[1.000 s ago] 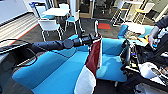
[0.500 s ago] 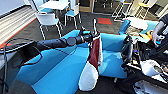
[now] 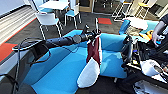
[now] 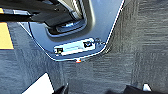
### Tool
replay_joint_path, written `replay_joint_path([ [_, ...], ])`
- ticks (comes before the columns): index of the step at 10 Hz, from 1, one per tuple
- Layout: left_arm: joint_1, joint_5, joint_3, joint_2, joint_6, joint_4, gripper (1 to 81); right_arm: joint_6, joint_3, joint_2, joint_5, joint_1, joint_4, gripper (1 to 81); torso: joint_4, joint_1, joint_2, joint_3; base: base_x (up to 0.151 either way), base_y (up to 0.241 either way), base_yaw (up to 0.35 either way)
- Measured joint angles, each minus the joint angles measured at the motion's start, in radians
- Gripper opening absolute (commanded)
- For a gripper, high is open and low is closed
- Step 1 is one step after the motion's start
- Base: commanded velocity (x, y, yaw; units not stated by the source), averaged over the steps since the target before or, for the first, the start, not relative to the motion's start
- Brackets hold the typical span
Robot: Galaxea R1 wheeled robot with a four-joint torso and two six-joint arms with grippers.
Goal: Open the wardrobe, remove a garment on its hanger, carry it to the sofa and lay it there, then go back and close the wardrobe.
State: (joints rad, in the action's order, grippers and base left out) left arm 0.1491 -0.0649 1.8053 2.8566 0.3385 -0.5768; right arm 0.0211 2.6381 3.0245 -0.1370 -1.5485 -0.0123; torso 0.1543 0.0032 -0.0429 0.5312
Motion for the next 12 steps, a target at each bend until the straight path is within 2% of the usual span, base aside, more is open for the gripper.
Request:
replay_joint_path([
  [3,-0.001,0.041,0.168,0.034,0.004,0.001,1.0,0.0,0.0,0.0,0.0,0.0,0.0,81.1,0.0,0.0,0.0,0.0,0.0,0.0,0.0],
  [5,-0.013,0.067,0.238,0.015,0.006,0.013,1.0,0.0,0.0,0.0,0.0,0.0,0.0,81.1,0.0,0.0,0.0,0.0,0.0,0.0,0.0],
  [10,-0.116,0.104,0.284,-0.155,0.008,0.088,1.0,0.001,0.0,0.003,0.002,0.0,0.0,81.1,0.0,0.0,0.0,0.0,0.0,0.0,0.0],
  [11,-0.146,0.117,0.284,-0.188,0.008,0.108,1.0,0.001,0.0,0.003,0.002,0.0,0.0,81.1,0.005,0.0,0.0,0.0,0.0,0.0,0.0],
  [12,-0.172,0.119,0.283,-0.22,0.008,0.122,1.0,0.001,0.0,0.003,0.002,0.0,0.0,81.1,0.021,0.0,0.0,0.0,0.0,0.0,0.0],
])
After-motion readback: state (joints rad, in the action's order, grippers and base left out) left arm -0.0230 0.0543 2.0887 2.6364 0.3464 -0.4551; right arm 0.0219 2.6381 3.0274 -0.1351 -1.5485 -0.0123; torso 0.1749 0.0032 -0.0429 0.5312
